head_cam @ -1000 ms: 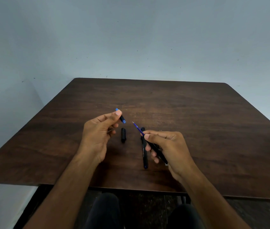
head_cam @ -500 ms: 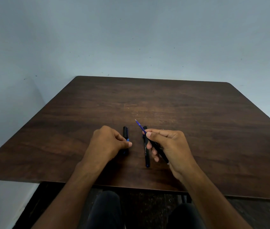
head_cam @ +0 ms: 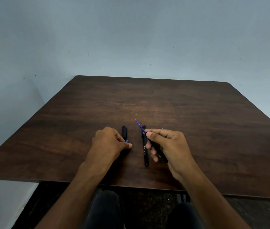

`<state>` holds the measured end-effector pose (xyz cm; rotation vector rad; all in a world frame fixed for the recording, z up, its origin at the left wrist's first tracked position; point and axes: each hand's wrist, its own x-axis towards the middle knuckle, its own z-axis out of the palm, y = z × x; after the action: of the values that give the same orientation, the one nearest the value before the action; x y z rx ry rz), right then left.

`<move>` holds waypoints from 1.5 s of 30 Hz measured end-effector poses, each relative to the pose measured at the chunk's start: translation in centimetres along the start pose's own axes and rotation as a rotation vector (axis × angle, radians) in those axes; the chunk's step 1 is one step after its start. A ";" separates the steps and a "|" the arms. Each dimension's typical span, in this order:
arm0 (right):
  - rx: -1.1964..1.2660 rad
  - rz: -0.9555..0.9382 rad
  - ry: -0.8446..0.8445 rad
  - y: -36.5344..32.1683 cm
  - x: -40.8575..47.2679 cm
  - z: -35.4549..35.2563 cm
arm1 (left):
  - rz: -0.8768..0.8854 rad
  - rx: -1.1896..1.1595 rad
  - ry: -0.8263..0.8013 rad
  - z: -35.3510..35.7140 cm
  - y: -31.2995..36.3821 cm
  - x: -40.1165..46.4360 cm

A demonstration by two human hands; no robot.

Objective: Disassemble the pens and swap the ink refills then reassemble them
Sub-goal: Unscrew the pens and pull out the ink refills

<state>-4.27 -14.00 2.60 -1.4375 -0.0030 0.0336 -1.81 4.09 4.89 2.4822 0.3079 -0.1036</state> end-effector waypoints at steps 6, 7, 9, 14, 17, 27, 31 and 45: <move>0.000 0.001 0.005 0.4 0.2 -0.1 | 0.006 -0.043 0.033 0.2 -0.4 0.3; 0.000 0.000 0.002 0.5 0.2 -0.1 | 0.013 -0.048 0.039 0.2 -0.5 0.3; 0.005 -0.003 -0.002 0.5 0.2 -0.2 | 0.031 -0.066 0.059 0.1 -0.6 0.4; 0.009 -0.004 -0.009 0.5 0.1 -0.2 | 0.150 -0.335 0.148 0.3 -0.8 -0.1; 0.008 -0.010 -0.013 0.4 0.2 0.0 | 0.221 -0.549 0.090 1.0 -0.5 -0.5; 0.000 -0.011 -0.030 -0.2 -0.1 0.2 | 0.170 -0.966 -0.141 1.2 0.6 -0.7; 0.003 -0.009 -0.031 -0.3 -0.1 0.2 | 0.150 -1.009 -0.127 1.4 0.7 -0.2; -0.016 0.025 -0.046 0.1 -0.3 0.3 | 0.096 -1.184 0.052 -2.0 0.2 1.2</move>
<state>-4.60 -13.73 2.53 -1.4525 -0.0236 0.0871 -0.60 5.36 6.40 1.3188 0.1806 0.1508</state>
